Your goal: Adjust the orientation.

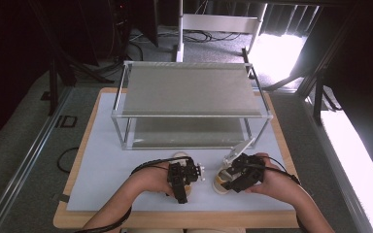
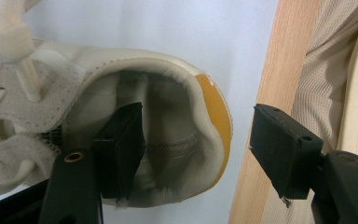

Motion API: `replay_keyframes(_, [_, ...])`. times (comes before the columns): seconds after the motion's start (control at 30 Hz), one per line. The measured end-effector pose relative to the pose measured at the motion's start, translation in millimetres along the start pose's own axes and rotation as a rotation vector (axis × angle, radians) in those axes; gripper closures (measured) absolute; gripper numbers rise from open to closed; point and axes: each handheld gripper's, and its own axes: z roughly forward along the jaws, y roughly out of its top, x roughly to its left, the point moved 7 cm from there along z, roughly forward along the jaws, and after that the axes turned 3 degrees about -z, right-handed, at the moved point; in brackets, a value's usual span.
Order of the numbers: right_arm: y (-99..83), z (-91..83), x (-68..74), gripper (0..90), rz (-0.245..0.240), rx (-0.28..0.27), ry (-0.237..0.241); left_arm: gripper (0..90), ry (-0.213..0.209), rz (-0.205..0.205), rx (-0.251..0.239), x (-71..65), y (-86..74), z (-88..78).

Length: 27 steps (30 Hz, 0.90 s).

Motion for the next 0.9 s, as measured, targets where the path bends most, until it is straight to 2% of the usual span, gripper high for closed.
replay_keyframes(0.07, [1.4,6.6,-0.3,46.3,-0.007,0.030,0.006,34.5,-0.002,-0.003,-0.001,0.0,-0.1,0.1])
replay_keyframes(0.1, [2.3,9.5,-0.4,50.7,-0.001,0.040,0.014,34.5,-0.003,-0.003,-0.001,0.3,0.0,0.2])
replay_keyframes(0.3, [5.0,26.2,-3.6,61.9,0.025,0.116,0.045,34.6,-0.004,-0.006,0.000,-0.1,0.5,1.5])
replay_keyframes(0.37, [4.7,31.0,-5.0,65.6,0.000,0.148,0.025,34.6,0.009,0.004,-0.001,1.5,0.8,1.1])
replay_keyframes(0.47, [2.9,36.7,-4.9,72.0,-0.027,0.191,0.026,34.6,0.009,0.002,0.000,1.5,0.4,1.0])
replay_keyframes(0.63, [0.4,34.7,-3.9,75.1,-0.094,0.209,0.040,35.5,0.000,-0.005,0.002,1.3,-0.3,0.7])
replay_keyframes(0.8, [-2.7,26.8,-0.5,75.0,-0.198,0.191,0.049,35.7,0.002,0.000,0.003,1.5,0.7,0.5])
replay_keyframes(0.9, [-1.9,23.4,5.9,75.0,-0.258,0.168,0.079,35.7,0.003,-0.005,0.002,1.0,1.1,1.0])
